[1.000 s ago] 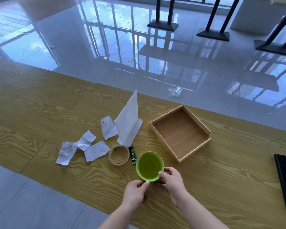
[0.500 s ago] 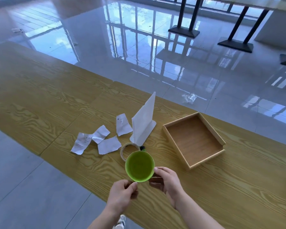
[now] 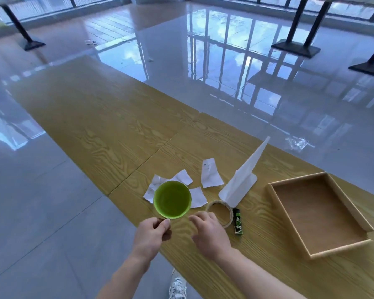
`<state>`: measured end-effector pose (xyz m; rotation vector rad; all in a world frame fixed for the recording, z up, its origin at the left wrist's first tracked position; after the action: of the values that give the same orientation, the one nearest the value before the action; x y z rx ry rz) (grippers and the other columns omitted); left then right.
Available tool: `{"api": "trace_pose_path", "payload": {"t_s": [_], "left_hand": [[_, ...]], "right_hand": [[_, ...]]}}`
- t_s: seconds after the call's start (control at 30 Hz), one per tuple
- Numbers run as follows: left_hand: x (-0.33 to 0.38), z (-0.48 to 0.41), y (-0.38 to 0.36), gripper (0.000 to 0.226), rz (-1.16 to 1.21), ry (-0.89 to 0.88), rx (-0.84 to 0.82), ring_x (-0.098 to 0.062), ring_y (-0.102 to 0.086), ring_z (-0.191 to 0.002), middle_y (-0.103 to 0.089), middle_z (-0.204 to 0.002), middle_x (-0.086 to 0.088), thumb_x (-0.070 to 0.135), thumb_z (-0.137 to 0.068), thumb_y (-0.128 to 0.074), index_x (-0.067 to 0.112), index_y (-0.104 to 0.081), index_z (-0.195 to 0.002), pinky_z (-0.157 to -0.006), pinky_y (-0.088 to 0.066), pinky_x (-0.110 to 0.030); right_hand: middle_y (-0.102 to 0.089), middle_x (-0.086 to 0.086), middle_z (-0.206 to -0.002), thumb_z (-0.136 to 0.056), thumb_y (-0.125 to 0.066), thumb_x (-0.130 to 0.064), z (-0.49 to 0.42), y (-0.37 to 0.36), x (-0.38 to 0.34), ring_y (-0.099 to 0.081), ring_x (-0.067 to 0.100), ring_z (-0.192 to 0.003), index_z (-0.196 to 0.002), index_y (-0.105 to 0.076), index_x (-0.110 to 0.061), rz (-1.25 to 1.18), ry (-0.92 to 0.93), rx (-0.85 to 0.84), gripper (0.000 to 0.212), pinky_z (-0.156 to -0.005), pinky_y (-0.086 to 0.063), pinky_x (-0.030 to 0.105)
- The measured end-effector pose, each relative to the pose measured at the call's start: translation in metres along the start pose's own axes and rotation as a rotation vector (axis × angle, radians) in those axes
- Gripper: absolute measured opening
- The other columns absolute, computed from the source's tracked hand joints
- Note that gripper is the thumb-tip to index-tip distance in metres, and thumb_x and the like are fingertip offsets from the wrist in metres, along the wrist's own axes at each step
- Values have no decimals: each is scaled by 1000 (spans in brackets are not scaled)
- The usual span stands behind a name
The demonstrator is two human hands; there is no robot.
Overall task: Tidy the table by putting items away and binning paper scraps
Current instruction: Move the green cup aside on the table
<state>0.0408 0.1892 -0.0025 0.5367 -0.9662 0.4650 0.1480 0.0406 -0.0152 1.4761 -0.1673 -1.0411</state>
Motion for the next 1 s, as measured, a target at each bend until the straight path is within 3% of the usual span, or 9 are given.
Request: {"api": "trace_pose_path", "payload": {"t_s": [0.1,0.23,0.4,0.57,0.7,0.87,1.0], "left_hand": [[15,-25,16,23,-10,-16,8,-28,-71,-70,-72,-71,-16,12,-91,-65,-1,-70,-74,-73,-60,-44],[33,-62,31,22,-7,-30,19,-29,-70,-72,-72,-71,-16,12,-91,-65,-1,-70,-74,-72,-60,-41],[52,-113,43,24,-46,-36,-19,-29,-71,-74,-74,-73,-14,16,-93,-64,0,-71,-76,-76,-59,-42],[63,-164,45,24,-60,-24,-45,-29,-70,-74,-73,-76,-19,13,-94,-61,-4,-70,-79,-78,-59,-42],[60,-201,39,25,-85,1,-75,-28,-69,-71,-72,-76,-19,13,-94,-61,-4,-69,-79,-80,-59,-45],[53,-229,30,28,-104,26,-86,-27,-66,-64,-69,-71,-17,13,-94,-60,-8,-67,-77,-80,-59,-49],[49,-236,26,30,-129,20,-100,-26,-67,-63,-70,-69,-15,15,-93,-61,-9,-67,-76,-74,-57,-44]], "right_hand": [[-49,-2,-134,-85,-56,-27,-25,-6,-16,-41,25,-123,-129,-53,-20,105,84,4,45,-94,-46,37],[-43,0,-142,-86,-59,-40,-44,-33,-30,-38,26,-129,-142,-42,-23,196,165,-93,60,-105,-39,39],[-57,-7,-131,-63,-75,-49,-39,-42,-27,-56,20,-121,-119,-63,-29,194,107,35,61,-91,-54,35],[-47,-9,-147,-81,-56,-50,-30,-55,-18,-38,16,-136,-130,-58,-29,136,104,147,53,-103,-43,33],[-43,-9,-150,-81,-58,-47,-33,-62,-12,-36,15,-138,-131,-57,-30,126,86,162,54,-106,-32,31],[-36,-7,-154,-90,-50,-48,-32,-65,-12,-31,18,-143,-139,-48,-29,178,69,149,52,-111,-29,37],[-37,-4,-154,-93,-44,-49,-32,-64,-14,-32,21,-143,-141,-43,-29,226,18,70,52,-114,-33,40]]}}
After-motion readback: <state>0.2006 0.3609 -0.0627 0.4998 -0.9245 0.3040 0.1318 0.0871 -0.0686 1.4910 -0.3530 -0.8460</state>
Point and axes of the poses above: each hand's wrist, its own z-axis away from the middle knuckle, its own y-axis out of the back of the hand, x = y × z, the point moved 9 cm from there along -z, towards the middle knuckle
